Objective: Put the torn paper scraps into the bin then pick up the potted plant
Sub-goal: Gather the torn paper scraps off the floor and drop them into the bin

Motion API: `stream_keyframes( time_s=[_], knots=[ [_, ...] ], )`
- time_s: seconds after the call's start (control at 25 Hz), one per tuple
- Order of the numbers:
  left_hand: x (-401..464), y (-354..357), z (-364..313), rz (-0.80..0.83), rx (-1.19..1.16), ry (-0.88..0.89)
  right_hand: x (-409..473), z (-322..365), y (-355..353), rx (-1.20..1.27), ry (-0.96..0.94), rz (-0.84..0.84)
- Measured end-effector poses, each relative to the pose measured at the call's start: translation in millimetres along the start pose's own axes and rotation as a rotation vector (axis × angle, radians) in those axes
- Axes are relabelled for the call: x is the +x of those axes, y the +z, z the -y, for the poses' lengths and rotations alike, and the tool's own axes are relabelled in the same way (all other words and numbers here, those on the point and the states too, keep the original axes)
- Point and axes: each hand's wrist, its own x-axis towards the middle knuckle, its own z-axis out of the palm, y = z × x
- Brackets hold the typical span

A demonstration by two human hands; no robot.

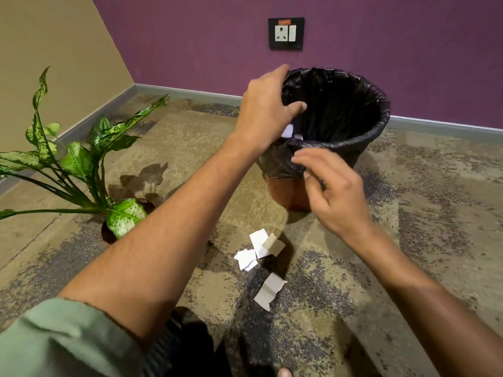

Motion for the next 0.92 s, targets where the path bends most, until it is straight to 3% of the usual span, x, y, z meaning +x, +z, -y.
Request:
stream_keyframes(
  time_s=[0.16, 0.28, 0.36, 0.44, 0.52, 0.72, 0.92],
  knots=[
    [-38.9, -2.1, 14.2, -0.157, -0.104, 0.088, -42.0, -12.3, 26.0, -0.025, 0.106, 0.201],
    [-88.9, 11.1, 37.4, -0.304, -0.143, 0.204, -78.8, -27.3, 51.5, -0.159, 0.228, 0.679],
    [-126.2, 24.6, 55.5, -0.311, -0.156, 0.219, -102.5, -35.1, 65.4, -0.247, 0.261, 0.996],
    [-163.9, 40.7, 80.6, -0.259, -0.137, 0.164, -123.8, -36.8, 78.8, -0.268, 0.228, 1.110],
    [-200.7, 55.9, 108.9, -0.116, -0.079, 0.035, -142.1, -30.2, 91.0, -0.272, 0.191, 1.120],
    [-253.6, 79.2, 152.8, 0.547, 0.171, -0.311, -158.3, -17.9, 107.9, -0.318, 0.039, 1.019],
    [-249.3, 102.3, 155.3, 0.705, 0.267, -0.384, -140.4, -33.2, 112.2, -0.191, 0.189, 0.765]
  ],
)
